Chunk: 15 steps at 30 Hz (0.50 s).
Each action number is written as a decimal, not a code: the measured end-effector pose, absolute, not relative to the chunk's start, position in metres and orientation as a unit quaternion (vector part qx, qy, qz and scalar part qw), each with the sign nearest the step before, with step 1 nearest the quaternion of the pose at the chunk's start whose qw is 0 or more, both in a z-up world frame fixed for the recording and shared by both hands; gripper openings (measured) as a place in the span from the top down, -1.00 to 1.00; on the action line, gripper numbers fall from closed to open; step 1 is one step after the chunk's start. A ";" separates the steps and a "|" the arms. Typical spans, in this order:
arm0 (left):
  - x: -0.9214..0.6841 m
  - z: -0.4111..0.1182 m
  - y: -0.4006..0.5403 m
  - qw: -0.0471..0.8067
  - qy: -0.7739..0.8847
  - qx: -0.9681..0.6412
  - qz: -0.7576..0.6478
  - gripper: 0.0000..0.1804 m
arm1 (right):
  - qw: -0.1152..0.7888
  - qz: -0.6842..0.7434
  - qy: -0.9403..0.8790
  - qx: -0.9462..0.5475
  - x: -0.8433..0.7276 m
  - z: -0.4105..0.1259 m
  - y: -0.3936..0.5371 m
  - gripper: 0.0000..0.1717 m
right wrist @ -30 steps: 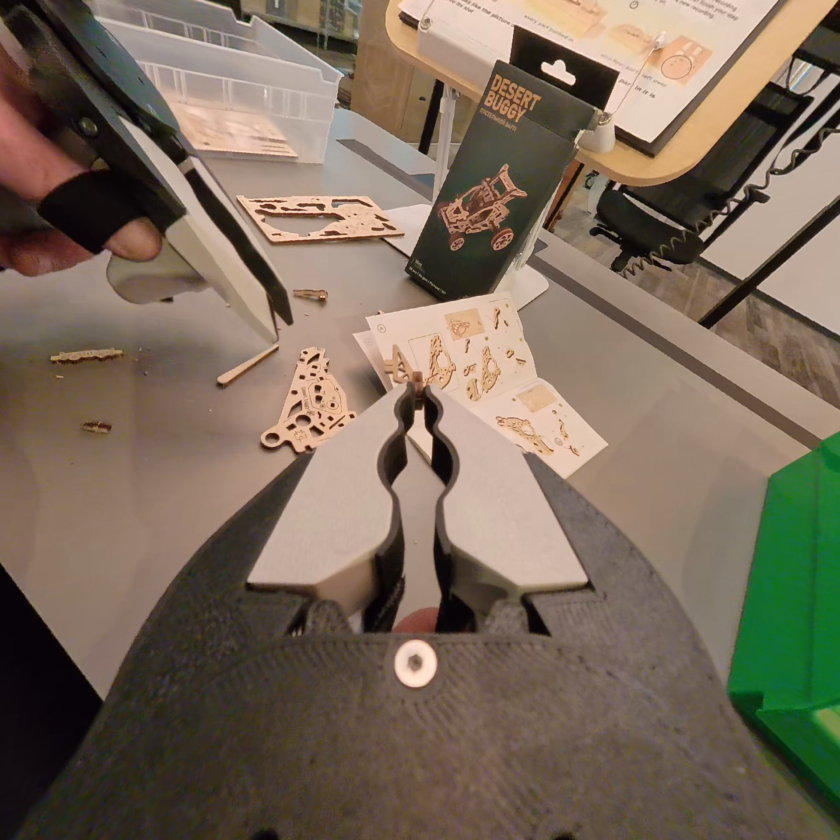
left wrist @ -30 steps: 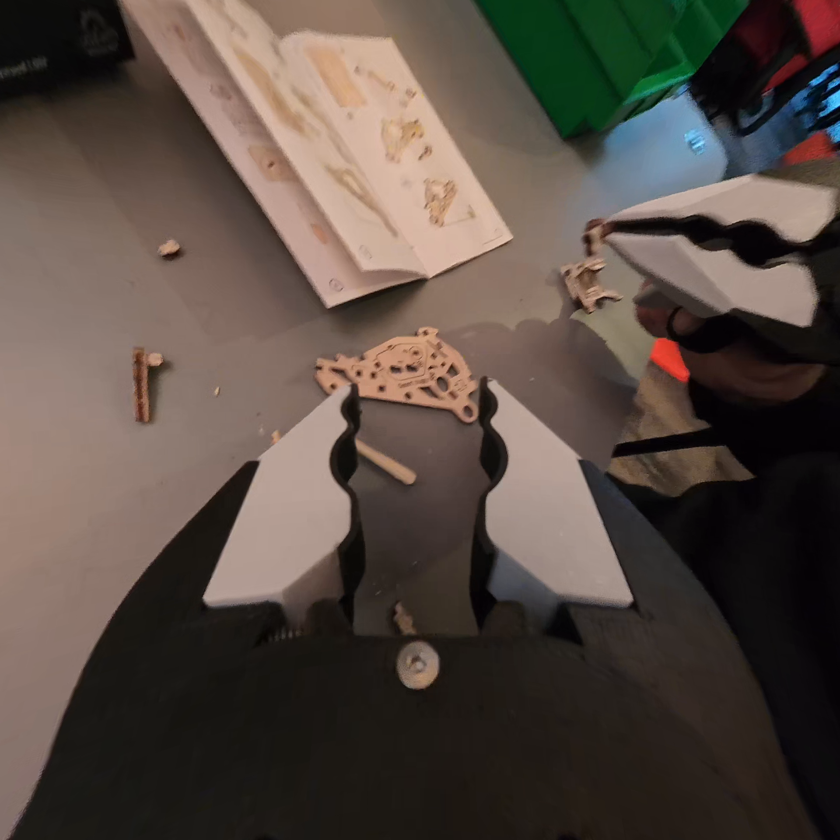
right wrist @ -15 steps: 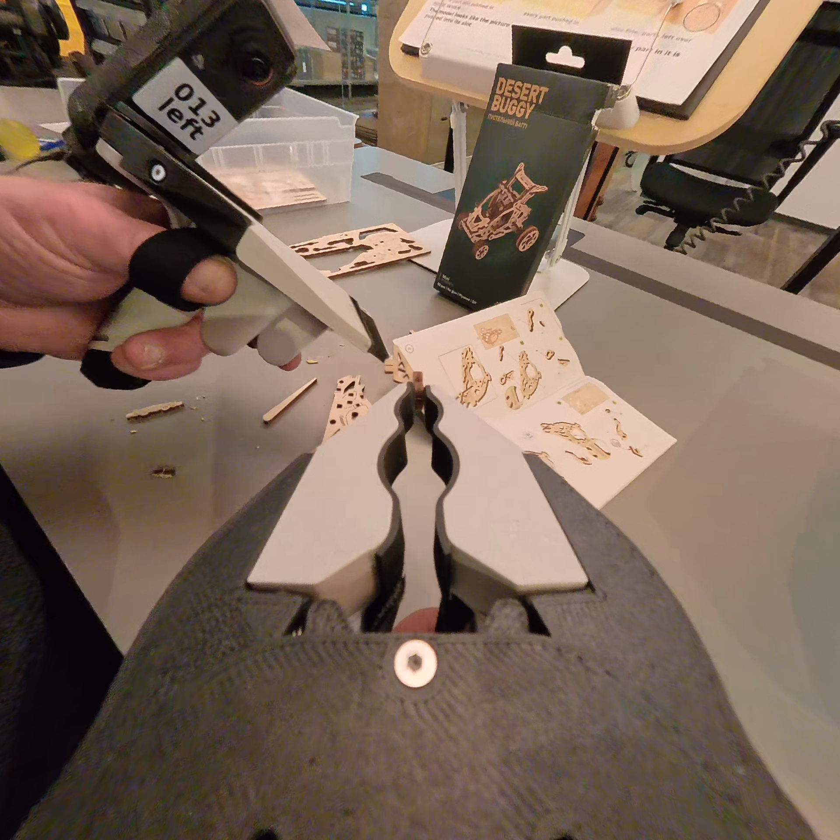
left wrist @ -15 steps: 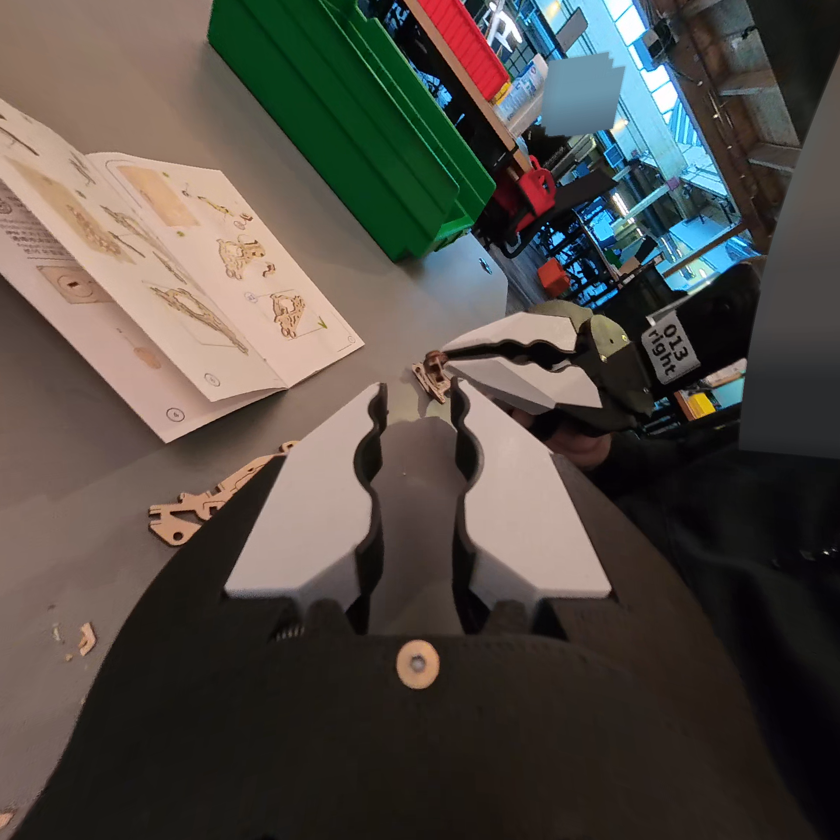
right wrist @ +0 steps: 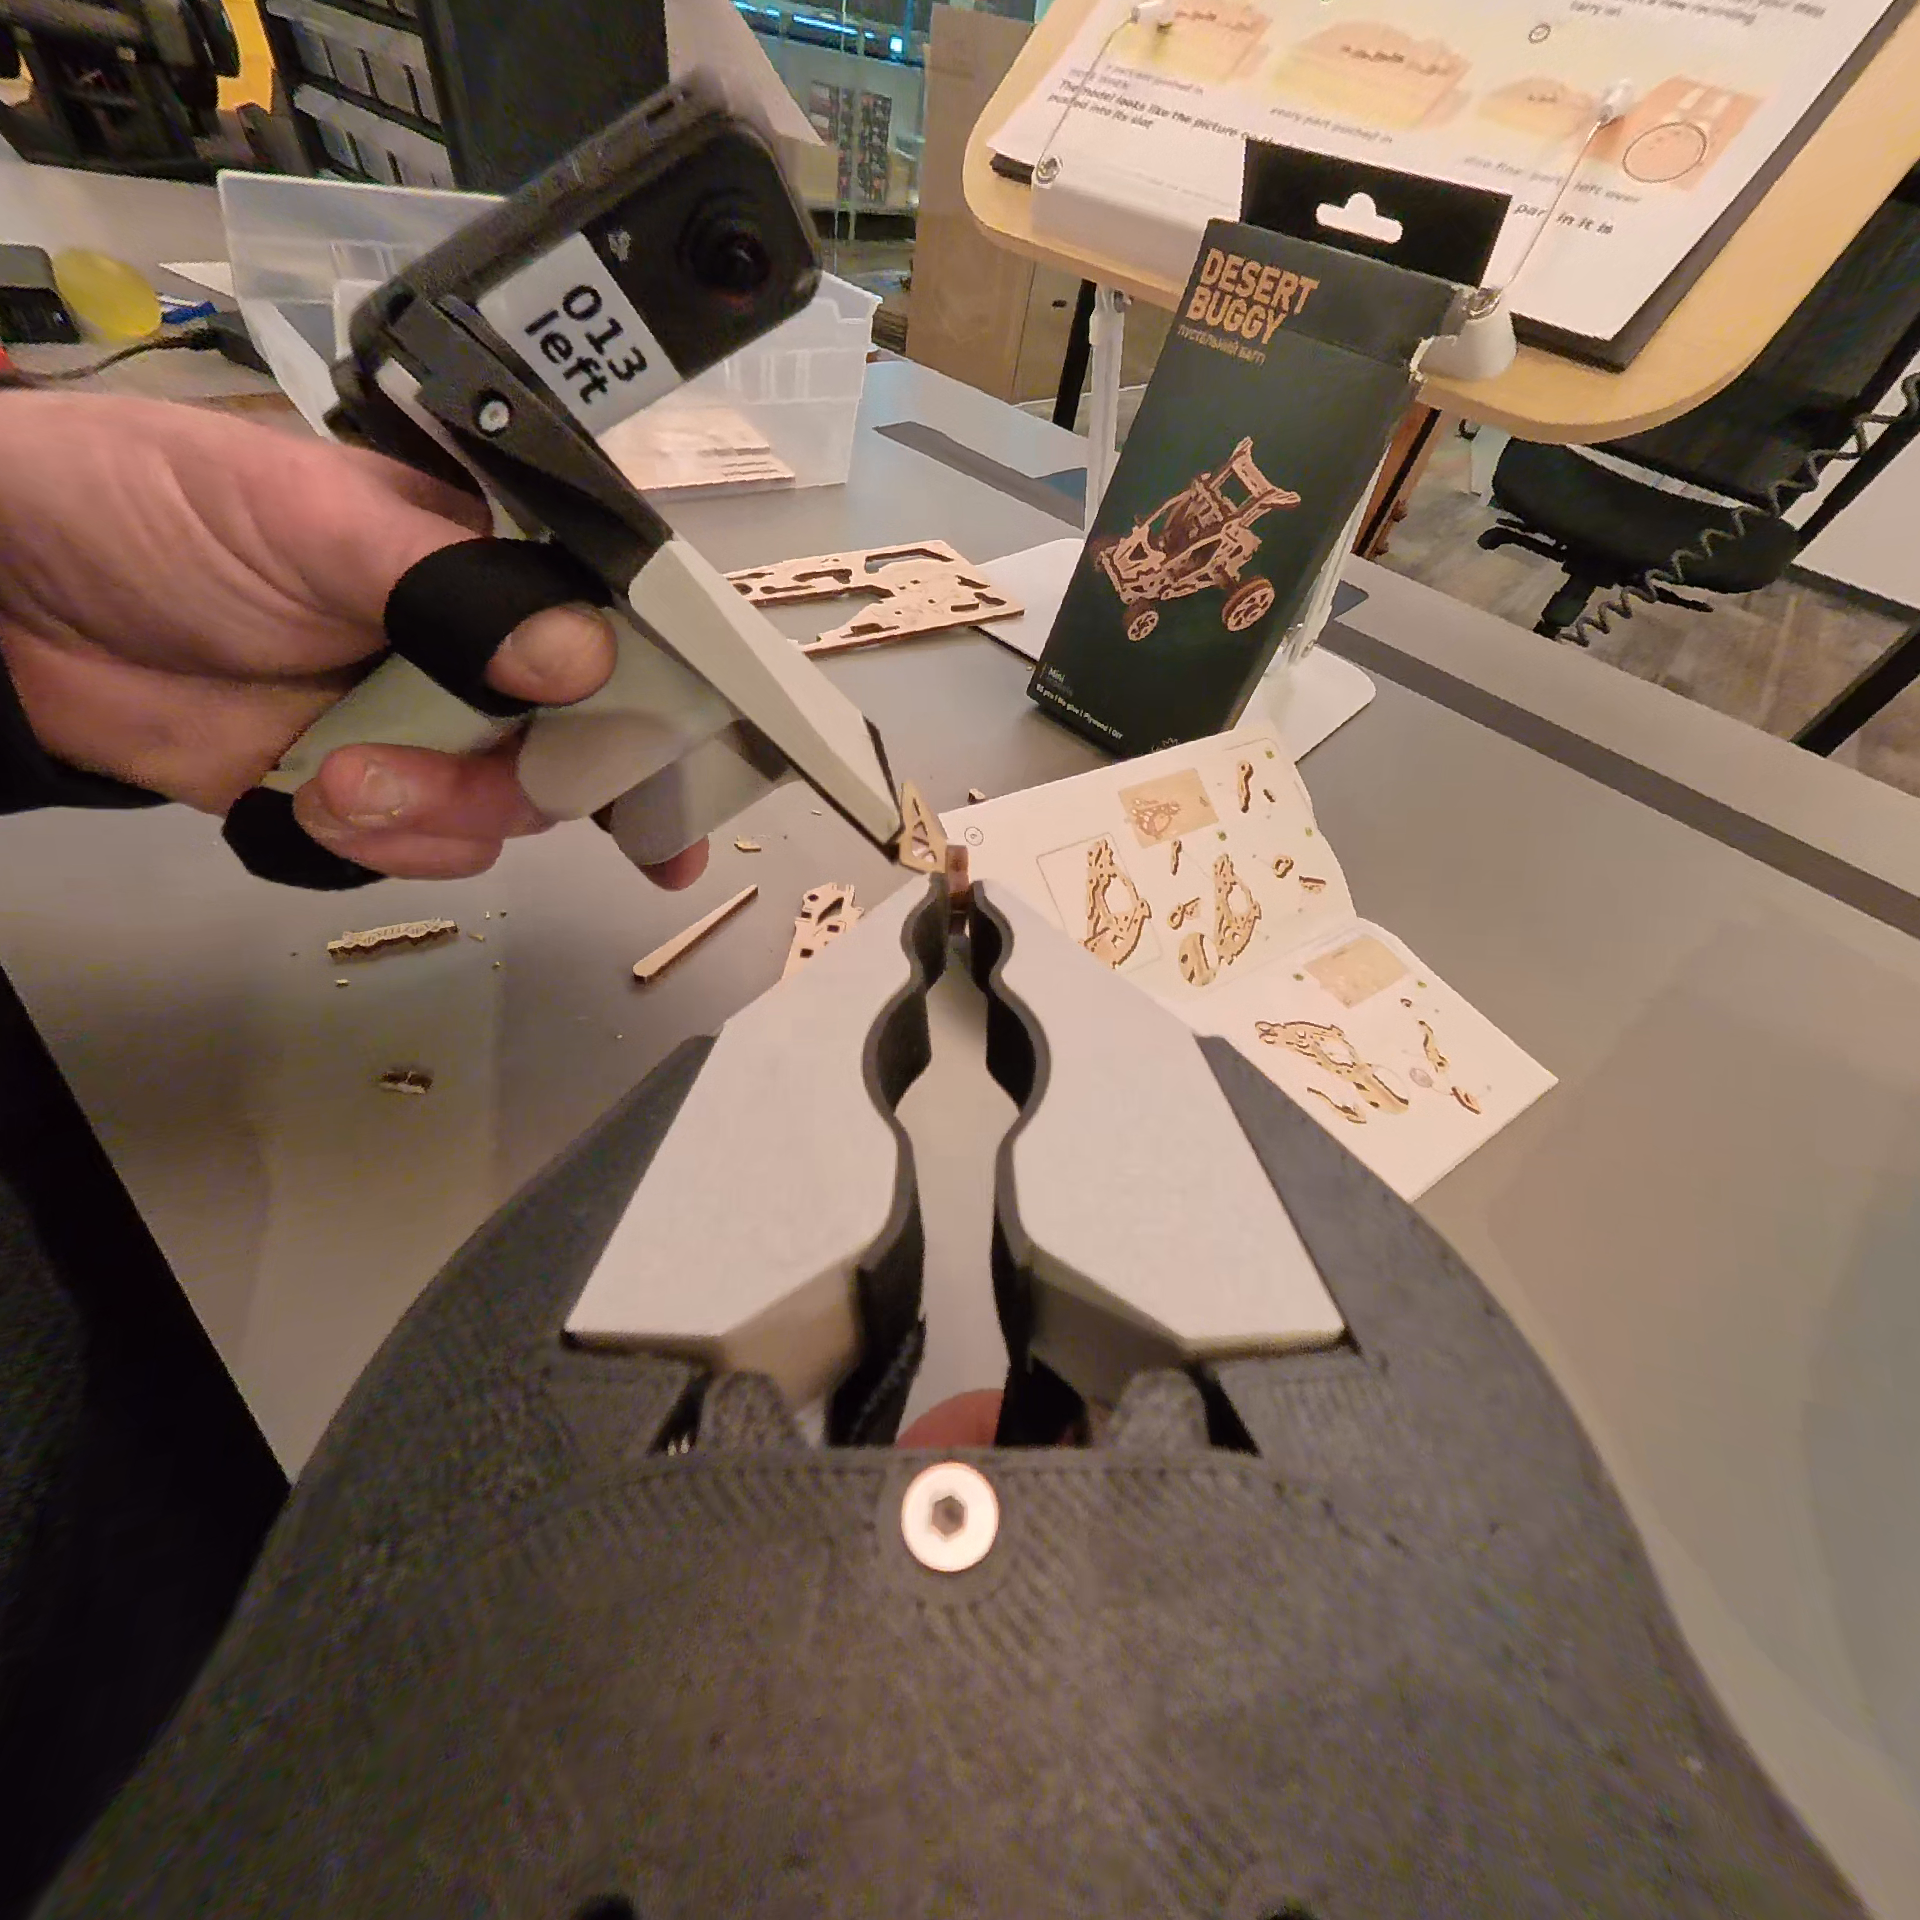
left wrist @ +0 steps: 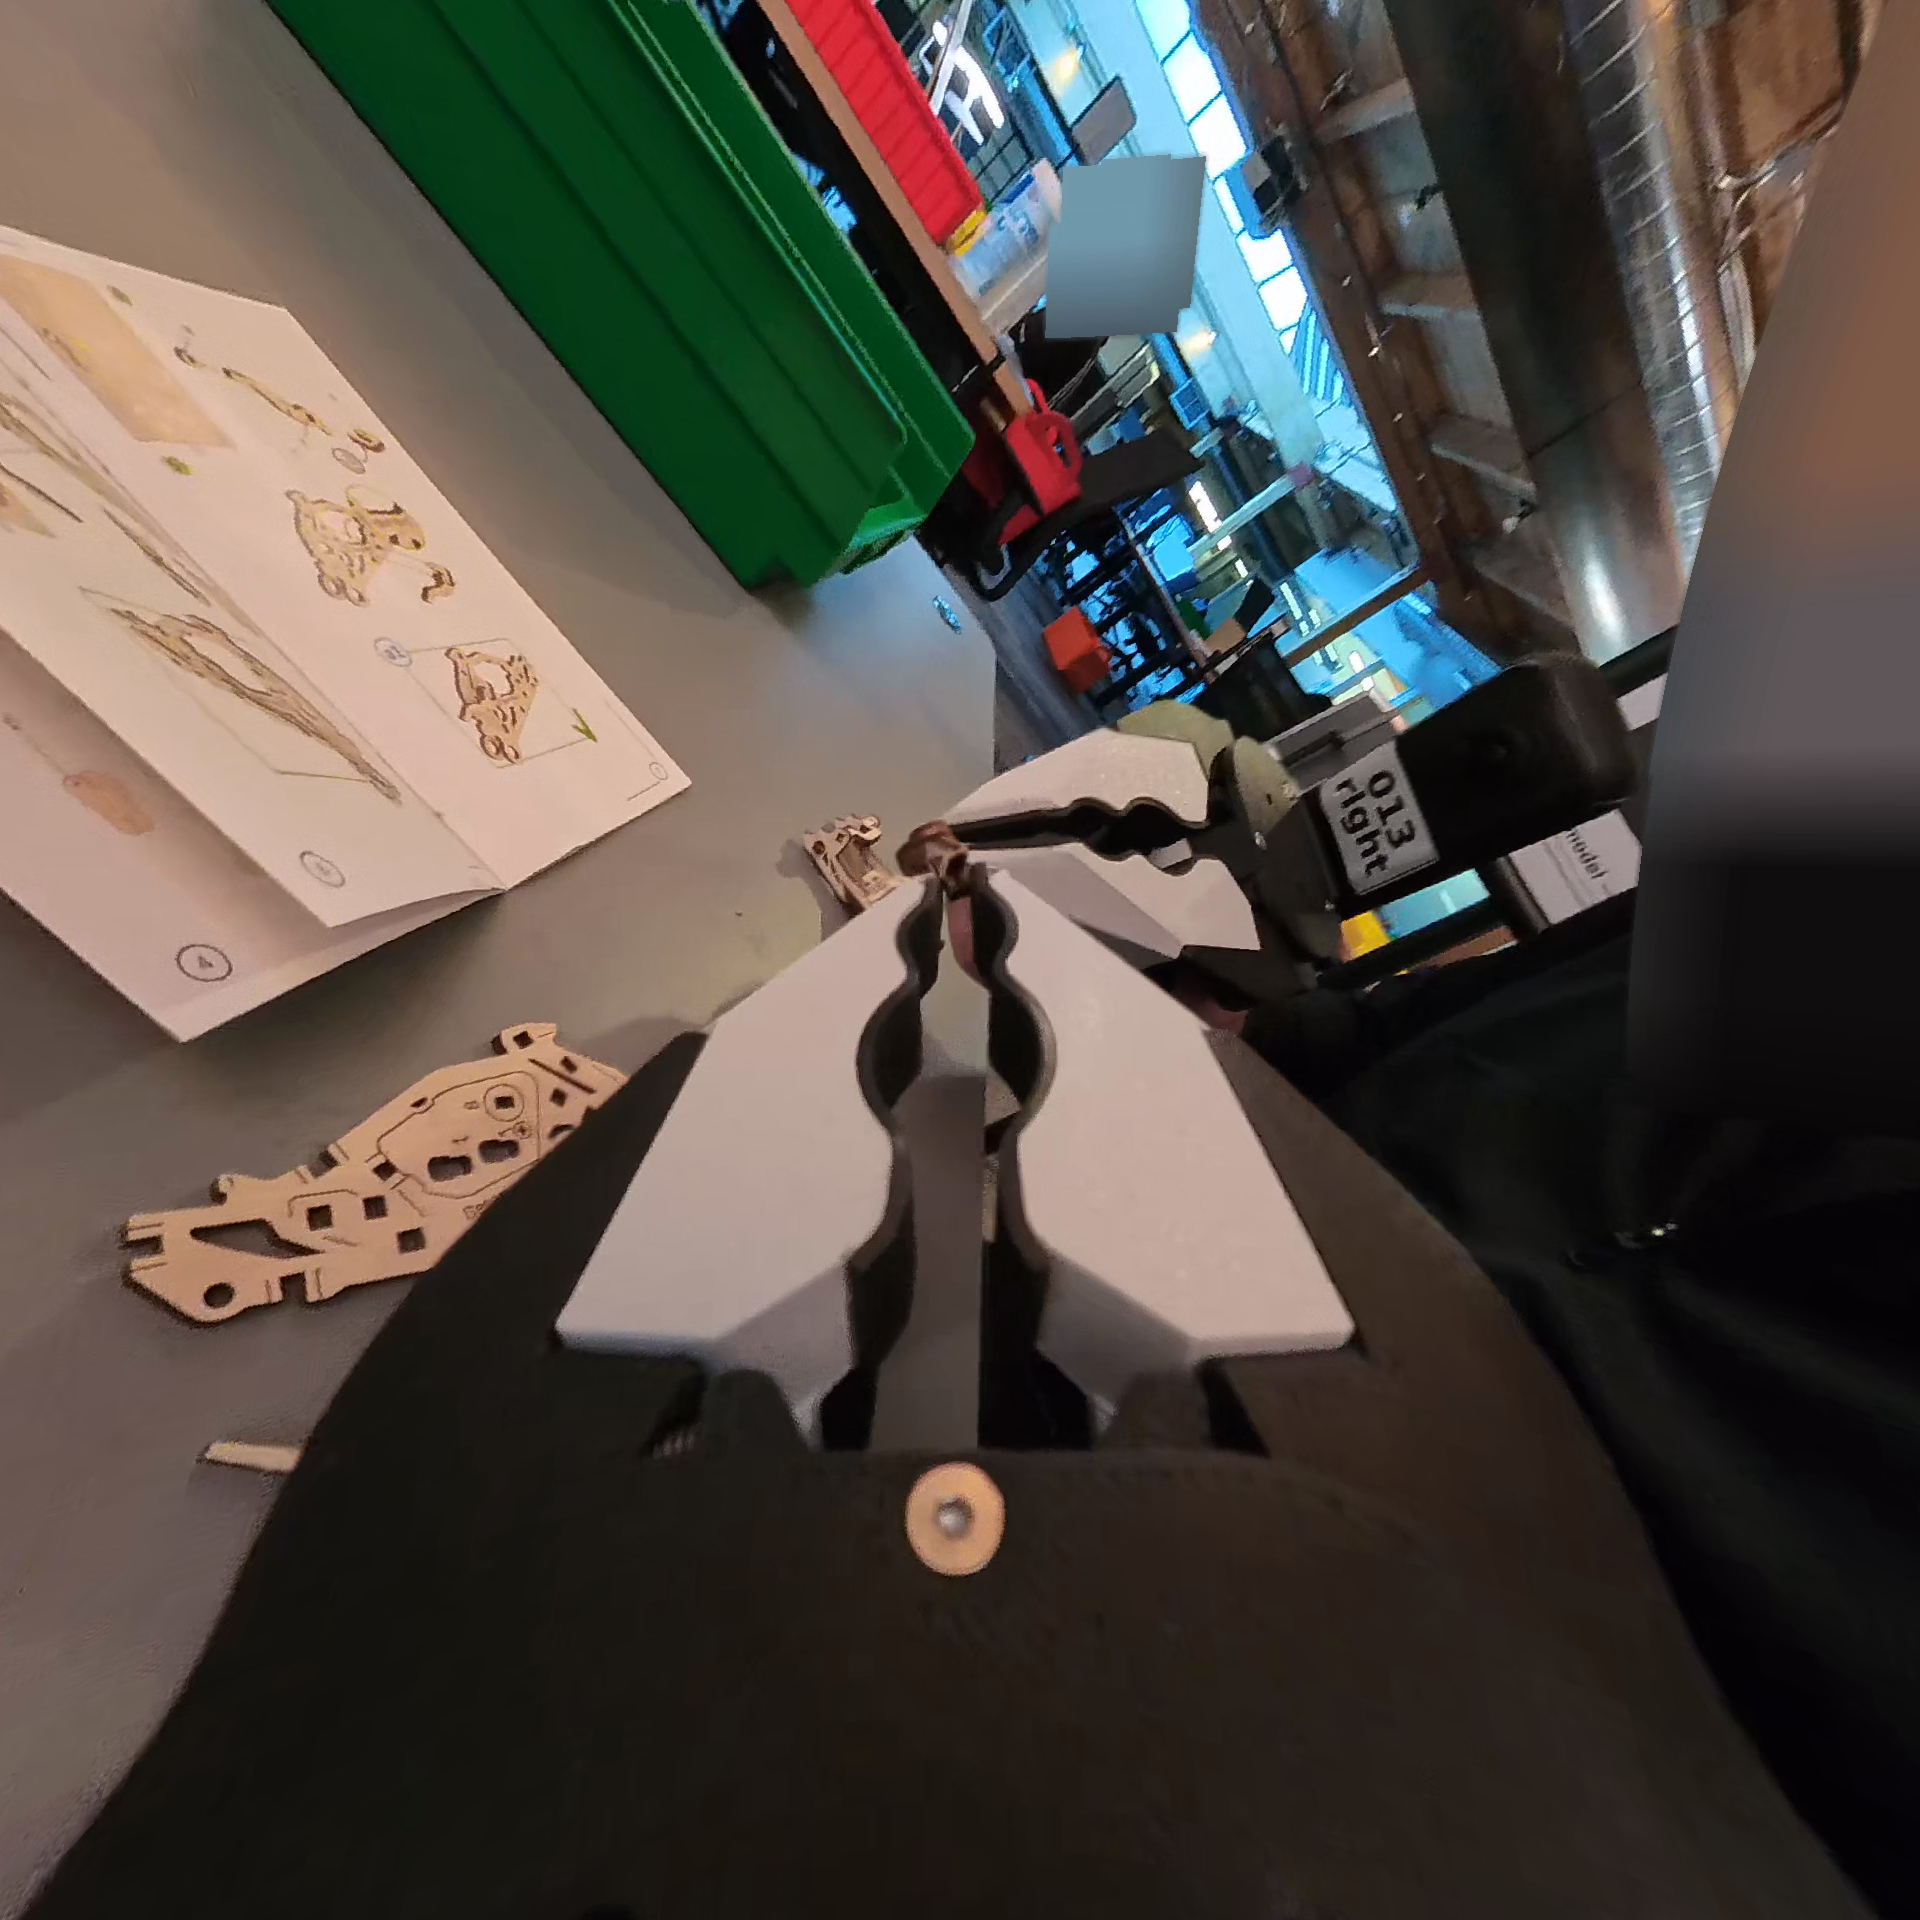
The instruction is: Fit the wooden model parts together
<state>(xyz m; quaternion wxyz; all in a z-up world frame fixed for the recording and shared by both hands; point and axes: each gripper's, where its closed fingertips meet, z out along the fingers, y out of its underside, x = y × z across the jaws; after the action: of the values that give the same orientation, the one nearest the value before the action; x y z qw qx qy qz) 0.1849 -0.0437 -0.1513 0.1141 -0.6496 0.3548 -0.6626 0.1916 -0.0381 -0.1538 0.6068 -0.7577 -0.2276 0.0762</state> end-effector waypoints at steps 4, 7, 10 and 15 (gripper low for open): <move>0.185 -0.149 -0.042 0.112 0.344 -0.645 -0.673 0.97 | 0.609 0.081 -0.227 -0.755 0.191 -0.152 -0.038 0.99; 0.184 -0.147 -0.042 0.110 0.346 -0.638 -0.680 0.98 | 0.613 0.083 -0.232 -0.751 0.190 -0.149 -0.039 1.00; 0.183 -0.146 -0.041 0.108 0.346 -0.630 -0.687 0.98 | 0.613 0.090 -0.233 -0.749 0.189 -0.148 -0.040 0.99; 0.182 -0.139 -0.043 0.102 0.345 -0.603 -0.712 0.99 | 0.615 0.113 -0.238 -0.743 0.184 -0.144 -0.044 0.89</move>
<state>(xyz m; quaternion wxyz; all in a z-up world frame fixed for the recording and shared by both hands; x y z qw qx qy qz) 0.1824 -0.0431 -0.1387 0.1016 -0.6025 0.3451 -0.7125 0.1843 -0.0442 -0.1440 0.6153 -0.7428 -0.2385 0.1128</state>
